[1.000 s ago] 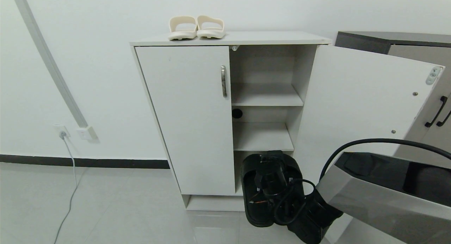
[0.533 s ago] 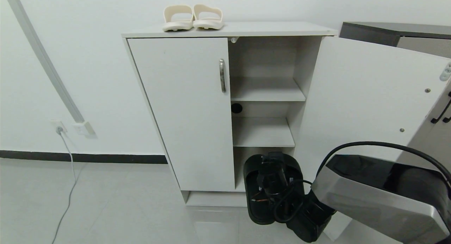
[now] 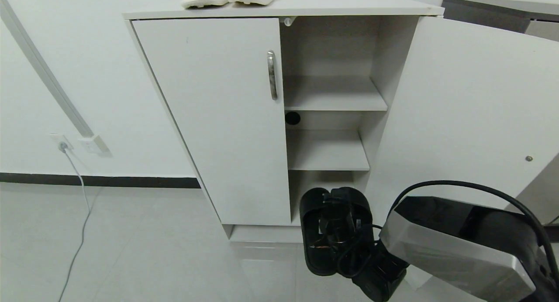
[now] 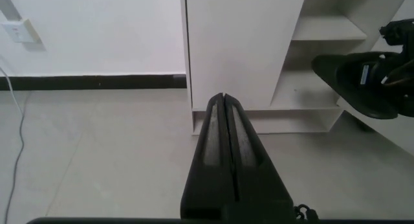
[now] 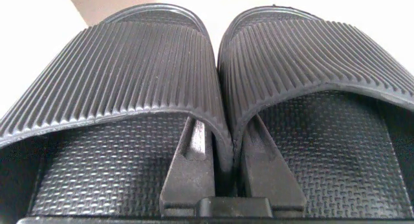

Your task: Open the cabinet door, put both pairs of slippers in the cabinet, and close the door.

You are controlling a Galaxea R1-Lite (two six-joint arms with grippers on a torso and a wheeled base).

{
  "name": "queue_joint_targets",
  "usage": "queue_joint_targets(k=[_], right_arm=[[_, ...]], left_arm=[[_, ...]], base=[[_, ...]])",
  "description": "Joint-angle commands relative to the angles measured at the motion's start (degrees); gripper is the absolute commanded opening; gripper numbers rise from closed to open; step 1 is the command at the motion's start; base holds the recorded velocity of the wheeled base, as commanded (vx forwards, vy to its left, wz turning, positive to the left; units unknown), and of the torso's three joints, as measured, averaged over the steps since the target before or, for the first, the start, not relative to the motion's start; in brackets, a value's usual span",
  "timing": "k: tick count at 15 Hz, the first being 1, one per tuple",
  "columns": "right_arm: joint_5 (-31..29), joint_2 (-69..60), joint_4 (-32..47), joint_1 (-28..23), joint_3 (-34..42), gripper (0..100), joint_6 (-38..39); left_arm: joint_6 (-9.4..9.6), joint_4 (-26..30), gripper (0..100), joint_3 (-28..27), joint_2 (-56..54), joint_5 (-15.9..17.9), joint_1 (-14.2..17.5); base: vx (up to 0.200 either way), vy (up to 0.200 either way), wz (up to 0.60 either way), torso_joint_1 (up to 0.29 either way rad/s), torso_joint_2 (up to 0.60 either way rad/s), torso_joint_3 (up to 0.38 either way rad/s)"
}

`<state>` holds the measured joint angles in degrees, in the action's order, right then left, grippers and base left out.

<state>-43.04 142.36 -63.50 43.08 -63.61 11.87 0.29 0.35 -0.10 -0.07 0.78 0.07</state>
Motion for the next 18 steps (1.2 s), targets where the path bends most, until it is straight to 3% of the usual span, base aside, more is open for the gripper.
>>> queue_joint_targets(k=[1,2,3,11,18], right_arm=[[0.2,3.4,-10.3,-0.6,0.9,0,-6.1],[0.3,4.5,-16.7,-1.3,0.9,0,-10.2],[0.3,4.8,-18.1,-1.8,0.9,0,-11.7],[0.2,3.4,-19.0,-1.9,0.9,0,-12.4],[0.2,3.1,-19.0,-1.9,0.9,0,-12.4]], left_arm=[[-0.03,0.0,0,0.0,0.1,-0.1,0.0],[-0.12,0.0,0,0.0,0.1,-0.1,0.0],[-0.12,0.0,0,0.0,0.1,-0.2,0.0],[-0.29,0.0,0,0.0,0.1,-0.2,0.0],[-0.29,0.0,0,0.0,0.1,-0.1,0.0]], base=[[0.0,0.0,0.0,0.0,0.0,0.0],[0.0,0.0,0.0,0.0,0.0,0.0],[0.0,0.0,0.0,0.0,0.0,0.0],[0.0,0.0,0.0,0.0,0.0,0.0],[0.2,0.0,0.0,0.002,0.0,0.003]])
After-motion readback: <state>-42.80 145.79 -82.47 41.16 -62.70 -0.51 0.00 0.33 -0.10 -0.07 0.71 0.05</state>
